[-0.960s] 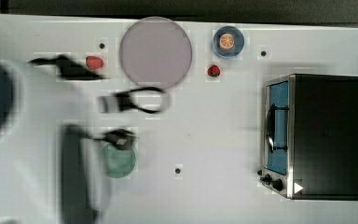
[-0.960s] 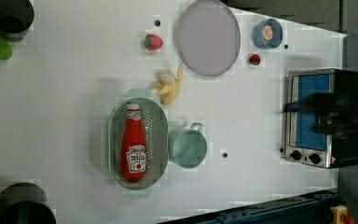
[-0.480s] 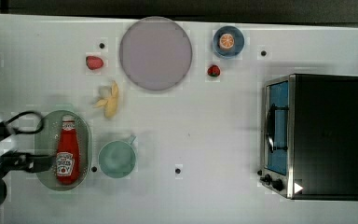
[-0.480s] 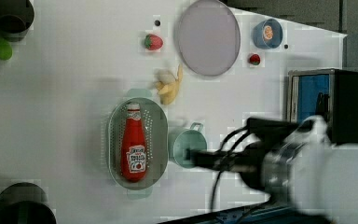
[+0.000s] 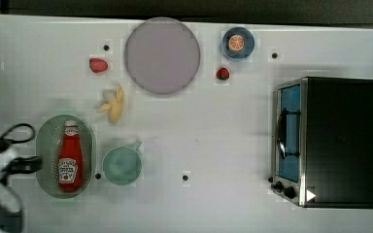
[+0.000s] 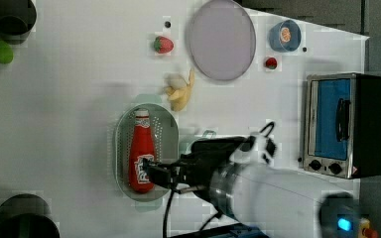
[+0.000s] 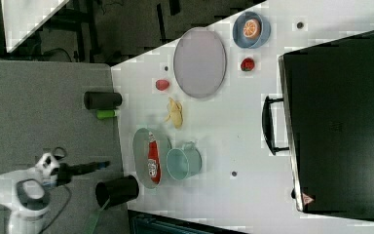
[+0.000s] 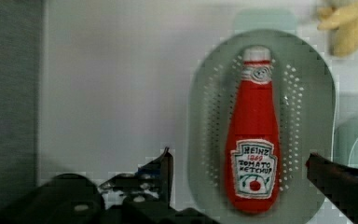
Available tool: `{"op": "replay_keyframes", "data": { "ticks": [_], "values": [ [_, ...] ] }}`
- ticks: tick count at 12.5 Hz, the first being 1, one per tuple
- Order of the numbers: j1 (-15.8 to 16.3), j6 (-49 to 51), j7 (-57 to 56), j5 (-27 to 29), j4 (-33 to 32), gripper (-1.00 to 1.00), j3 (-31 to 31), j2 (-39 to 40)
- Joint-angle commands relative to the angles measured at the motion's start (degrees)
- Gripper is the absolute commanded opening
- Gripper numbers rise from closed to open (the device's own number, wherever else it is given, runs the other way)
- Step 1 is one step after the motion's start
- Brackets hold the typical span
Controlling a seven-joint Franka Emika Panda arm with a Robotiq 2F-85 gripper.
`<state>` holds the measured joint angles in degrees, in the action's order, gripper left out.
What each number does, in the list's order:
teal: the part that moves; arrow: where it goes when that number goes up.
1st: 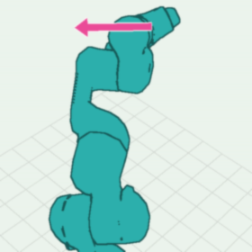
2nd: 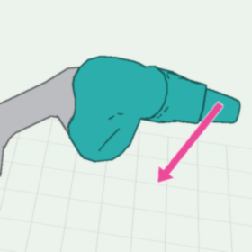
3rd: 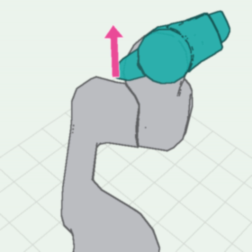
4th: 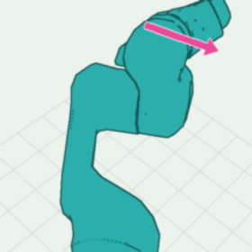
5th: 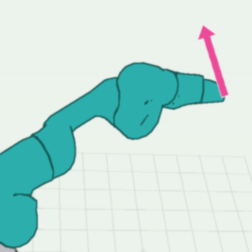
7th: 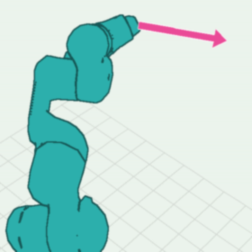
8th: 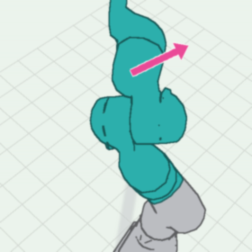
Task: Pick ketchup from strainer and place it on the table
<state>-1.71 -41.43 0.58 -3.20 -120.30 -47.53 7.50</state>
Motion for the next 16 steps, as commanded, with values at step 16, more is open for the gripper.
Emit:
{"op": "replay_keyframes", "data": {
  "ticks": [16],
  "values": [
    [3.95,-20.55,20.40,-23.57,-4.65,0.91,7.72,27.33]
  ]
}}
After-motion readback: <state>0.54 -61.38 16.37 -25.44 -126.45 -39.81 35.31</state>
